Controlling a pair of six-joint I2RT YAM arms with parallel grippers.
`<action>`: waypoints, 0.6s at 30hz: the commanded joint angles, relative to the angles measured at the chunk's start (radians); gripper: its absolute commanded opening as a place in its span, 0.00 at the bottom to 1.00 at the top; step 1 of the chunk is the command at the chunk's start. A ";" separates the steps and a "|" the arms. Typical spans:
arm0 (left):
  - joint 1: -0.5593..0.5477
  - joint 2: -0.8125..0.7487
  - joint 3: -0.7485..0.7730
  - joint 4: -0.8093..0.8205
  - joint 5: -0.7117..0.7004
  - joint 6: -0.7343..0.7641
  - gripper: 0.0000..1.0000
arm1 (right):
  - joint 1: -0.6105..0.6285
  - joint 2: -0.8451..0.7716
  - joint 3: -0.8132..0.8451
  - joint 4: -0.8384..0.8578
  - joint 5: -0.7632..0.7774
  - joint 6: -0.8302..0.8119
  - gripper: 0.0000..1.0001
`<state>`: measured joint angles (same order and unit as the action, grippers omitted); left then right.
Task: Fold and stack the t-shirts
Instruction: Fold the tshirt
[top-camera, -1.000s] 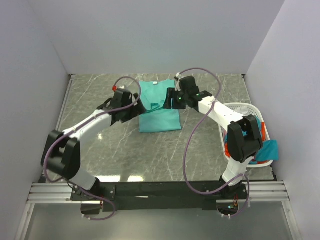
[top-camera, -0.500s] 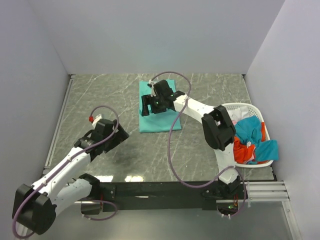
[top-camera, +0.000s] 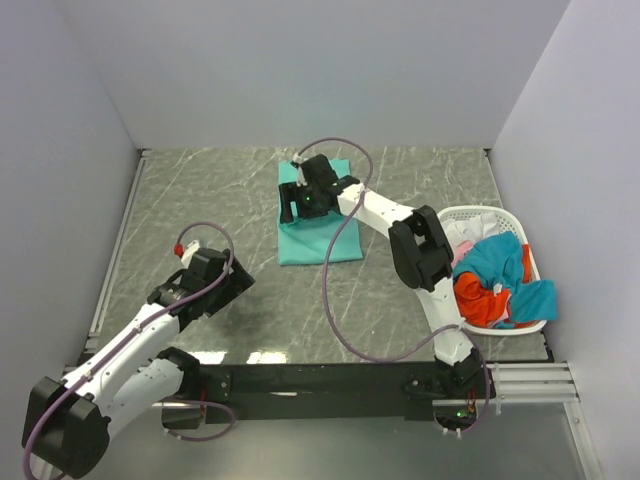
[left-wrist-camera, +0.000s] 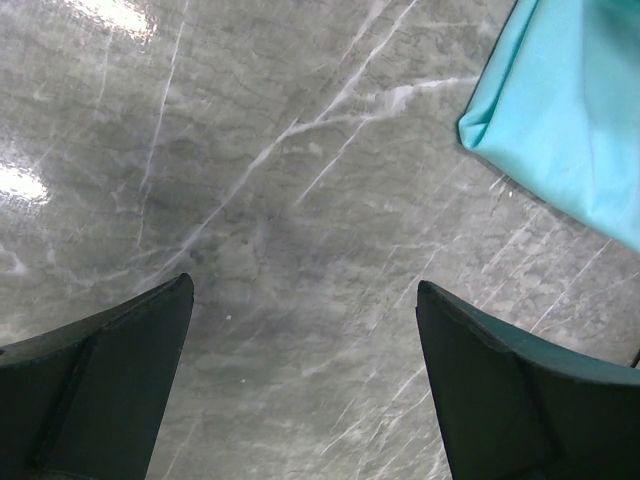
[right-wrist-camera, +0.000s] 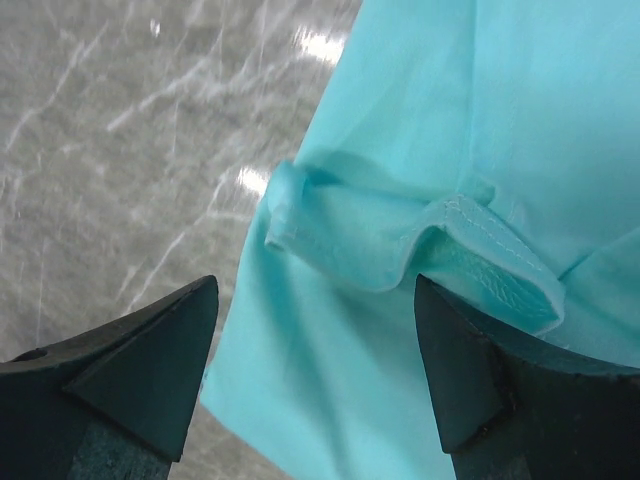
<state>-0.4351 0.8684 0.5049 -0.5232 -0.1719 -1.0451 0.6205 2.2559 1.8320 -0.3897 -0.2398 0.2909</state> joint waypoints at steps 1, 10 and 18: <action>0.004 -0.009 0.012 -0.008 -0.011 -0.015 0.99 | -0.034 0.025 0.088 0.044 0.017 0.016 0.86; 0.004 -0.061 0.003 -0.029 -0.006 -0.029 0.99 | -0.125 0.166 0.420 0.035 -0.030 0.062 0.86; 0.004 -0.062 -0.017 0.009 0.020 -0.030 0.99 | -0.107 -0.090 0.117 0.061 -0.042 -0.004 0.86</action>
<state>-0.4351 0.8135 0.4988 -0.5369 -0.1692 -1.0683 0.4755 2.3268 2.0949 -0.3500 -0.2531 0.3248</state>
